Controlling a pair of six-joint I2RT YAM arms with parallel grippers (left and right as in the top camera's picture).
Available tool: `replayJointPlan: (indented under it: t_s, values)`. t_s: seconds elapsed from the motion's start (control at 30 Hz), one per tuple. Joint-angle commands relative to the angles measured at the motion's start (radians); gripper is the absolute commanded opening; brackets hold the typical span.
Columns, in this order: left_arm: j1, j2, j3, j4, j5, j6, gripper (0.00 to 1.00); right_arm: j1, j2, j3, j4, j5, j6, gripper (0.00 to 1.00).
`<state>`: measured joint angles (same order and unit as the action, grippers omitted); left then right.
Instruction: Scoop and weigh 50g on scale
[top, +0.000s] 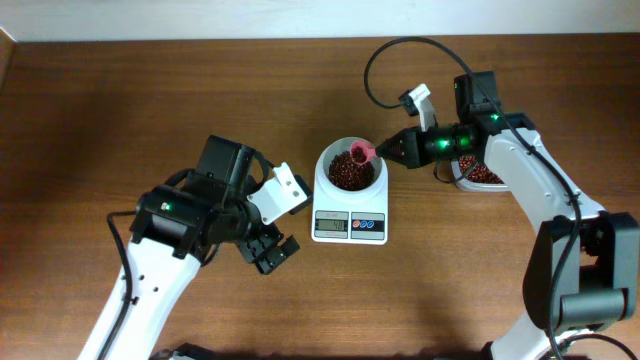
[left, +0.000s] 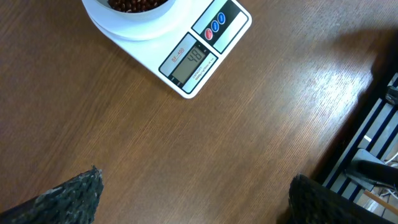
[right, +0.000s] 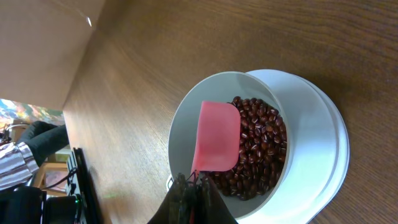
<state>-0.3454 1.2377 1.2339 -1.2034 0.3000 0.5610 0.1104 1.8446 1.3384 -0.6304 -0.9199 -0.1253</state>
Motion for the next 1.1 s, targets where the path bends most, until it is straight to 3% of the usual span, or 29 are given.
replayJointPlan:
  t_s: [0.0, 0.5, 0.57, 0.6, 0.67, 1.07]
  values:
    - [0.003, -0.007, -0.003, 0.002, 0.011, 0.016, 0.99, 0.008, -0.026, 0.000, 0.004, -0.012, 0.010, 0.04]
    - [0.003, -0.007, -0.003, 0.002, 0.011, 0.016, 0.99, 0.008, -0.026, 0.000, 0.003, -0.020, 0.011, 0.04]
    - [0.003, -0.007, -0.003, 0.002, 0.011, 0.016, 0.99, 0.006, -0.026, 0.000, 0.010, -0.222, -0.090, 0.04]
    - [0.003, -0.007, -0.003, 0.002, 0.011, 0.016, 0.99, 0.006, -0.026, 0.000, 0.010, -0.189, -0.127, 0.04]
    - [0.003, -0.007, -0.003, 0.002, 0.011, 0.016, 0.99, 0.007, -0.026, 0.000, -0.003, 0.053, 0.013, 0.04]
    - [0.003, -0.007, -0.003, 0.002, 0.011, 0.016, 0.99, 0.007, -0.026, 0.000, 0.007, 0.012, 0.022, 0.04]
